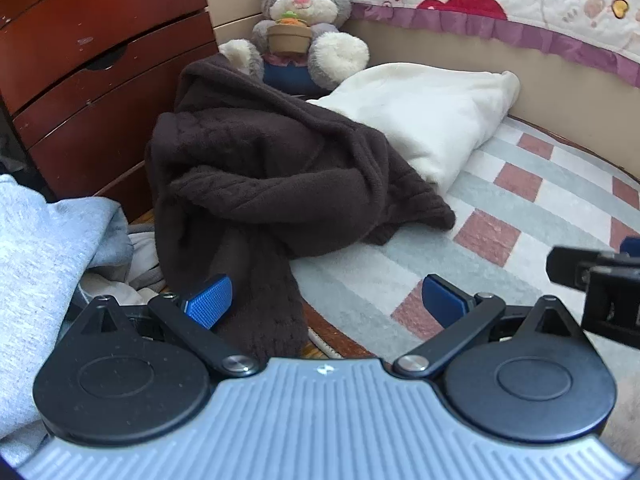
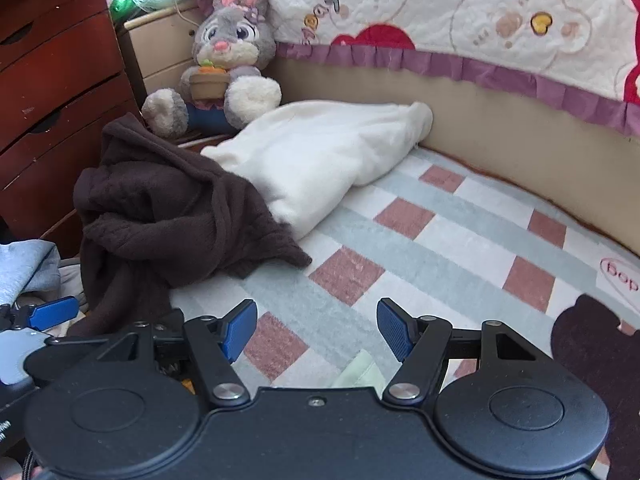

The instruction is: Fold clothes

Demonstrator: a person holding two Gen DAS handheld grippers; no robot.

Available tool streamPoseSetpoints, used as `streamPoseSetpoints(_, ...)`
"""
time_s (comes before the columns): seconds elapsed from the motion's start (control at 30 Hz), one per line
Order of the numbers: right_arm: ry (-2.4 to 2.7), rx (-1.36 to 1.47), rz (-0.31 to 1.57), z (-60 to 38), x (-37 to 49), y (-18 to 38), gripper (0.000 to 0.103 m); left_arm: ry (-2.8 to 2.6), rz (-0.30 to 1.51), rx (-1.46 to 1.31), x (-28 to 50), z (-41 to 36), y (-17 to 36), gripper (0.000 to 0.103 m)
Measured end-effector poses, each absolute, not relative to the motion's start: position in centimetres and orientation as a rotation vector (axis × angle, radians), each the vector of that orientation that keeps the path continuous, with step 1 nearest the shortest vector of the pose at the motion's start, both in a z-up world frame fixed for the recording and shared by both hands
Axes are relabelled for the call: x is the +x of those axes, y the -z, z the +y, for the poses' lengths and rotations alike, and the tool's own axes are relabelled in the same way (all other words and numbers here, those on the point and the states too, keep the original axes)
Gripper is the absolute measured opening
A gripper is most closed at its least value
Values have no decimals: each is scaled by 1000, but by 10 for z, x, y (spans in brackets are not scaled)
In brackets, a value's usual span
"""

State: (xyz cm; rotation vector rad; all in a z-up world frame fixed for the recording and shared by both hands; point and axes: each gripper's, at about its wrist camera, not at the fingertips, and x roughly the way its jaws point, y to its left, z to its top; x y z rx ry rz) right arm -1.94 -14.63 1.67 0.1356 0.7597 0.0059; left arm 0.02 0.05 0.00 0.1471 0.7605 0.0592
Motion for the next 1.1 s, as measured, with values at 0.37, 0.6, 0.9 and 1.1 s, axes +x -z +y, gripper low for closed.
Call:
streamPoseSetpoints(0.37, -13, 155, 792, -147, -17, -16, 71, -60, 764, 104, 2, 5, -1, 103)
streamPoseSetpoints(0.6, -31, 152, 793, -143, -19, -15, 71, -58, 768, 101, 3, 7, -2, 103)
streamPoseSetpoints(0.9, -38, 163, 800, -146, -17, -13, 71, -57, 762, 117, 2, 3, -1, 103)
streamPoseSetpoints(1.1, -40, 170, 804, -146, -19, -15, 71, -53, 769, 110, 3, 4, 0, 103)
